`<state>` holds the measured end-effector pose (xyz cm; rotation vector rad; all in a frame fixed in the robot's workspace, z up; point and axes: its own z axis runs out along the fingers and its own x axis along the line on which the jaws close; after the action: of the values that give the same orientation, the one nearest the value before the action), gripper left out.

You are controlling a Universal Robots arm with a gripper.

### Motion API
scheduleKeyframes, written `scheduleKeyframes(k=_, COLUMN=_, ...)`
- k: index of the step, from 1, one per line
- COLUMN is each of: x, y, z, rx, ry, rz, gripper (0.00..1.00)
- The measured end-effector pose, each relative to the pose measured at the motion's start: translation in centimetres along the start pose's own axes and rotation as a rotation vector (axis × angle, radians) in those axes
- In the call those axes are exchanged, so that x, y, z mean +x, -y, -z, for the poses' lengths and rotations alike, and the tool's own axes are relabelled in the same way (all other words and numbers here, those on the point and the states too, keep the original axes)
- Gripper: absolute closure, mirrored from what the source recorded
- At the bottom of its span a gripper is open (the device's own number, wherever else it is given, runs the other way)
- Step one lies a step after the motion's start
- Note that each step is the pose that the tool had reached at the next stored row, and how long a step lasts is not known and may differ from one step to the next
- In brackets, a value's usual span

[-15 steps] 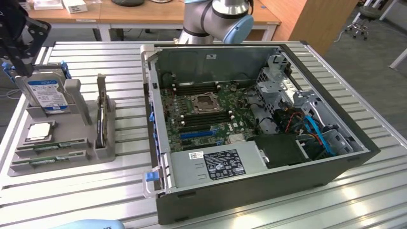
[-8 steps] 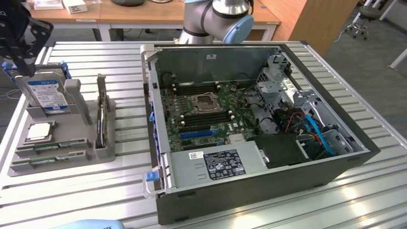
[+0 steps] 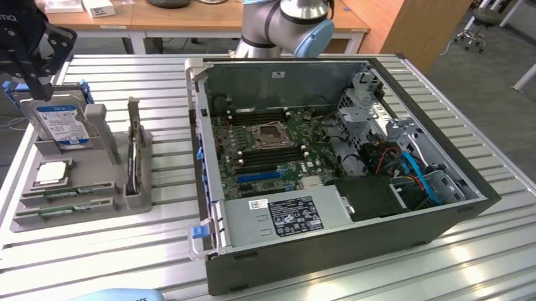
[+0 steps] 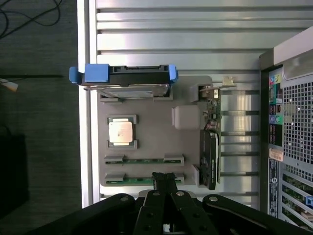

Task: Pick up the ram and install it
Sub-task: 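Reach for the ram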

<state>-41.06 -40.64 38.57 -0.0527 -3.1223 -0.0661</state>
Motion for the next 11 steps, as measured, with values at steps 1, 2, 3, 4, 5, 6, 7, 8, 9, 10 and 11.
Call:
scheduleKeyframes(k=1, x=-0.13, y=0.00, z=-0.01, rx=0.0000, ry=0.0001, rz=0.000, gripper=0.90)
scheduleKeyframes(k=2, x=-0.27, y=-0.01, z=-0.01, rx=0.0000, ry=0.0000, rz=0.000, gripper=0.90)
scheduleKeyframes(k=3, x=-0.41, y=-0.01, z=0.00, rx=0.0000, ry=-0.0001, rz=0.001, gripper=0.90)
scheduleKeyframes(k=4, x=-0.57, y=-0.01, z=-0.01, rx=0.0000, ry=0.0000, rz=0.001, gripper=0.90)
scheduleKeyframes(k=5, x=-0.70, y=-0.01, z=-0.01, rx=0.0000, ry=0.0001, rz=0.001, gripper=0.90)
scheduleKeyframes(k=6, x=-0.83, y=-0.01, z=-0.01, rx=0.0000, ry=0.0000, rz=0.001, gripper=0.90)
scheduleKeyframes(k=7, x=-0.91, y=-0.01, z=-0.01, rx=0.0000, ry=0.0000, rz=0.001, gripper=0.90)
scheduleKeyframes(k=8, x=-0.94, y=-0.02, z=-0.01, rx=0.0000, ry=0.0000, rz=0.002, gripper=0.90)
scheduleKeyframes(k=9, x=-0.94, y=-0.02, z=-0.01, rx=0.0000, ry=-0.0001, rz=0.003, gripper=0.90)
scheduleKeyframes(k=10, x=-0.94, y=-0.02, z=-0.01, rx=0.0001, ry=-0.0001, rz=0.004, gripper=0.90)
scheduleKeyframes(k=11, x=-0.95, y=-0.01, z=-0.01, rx=0.0001, ry=-0.0002, rz=0.005, gripper=0.90)
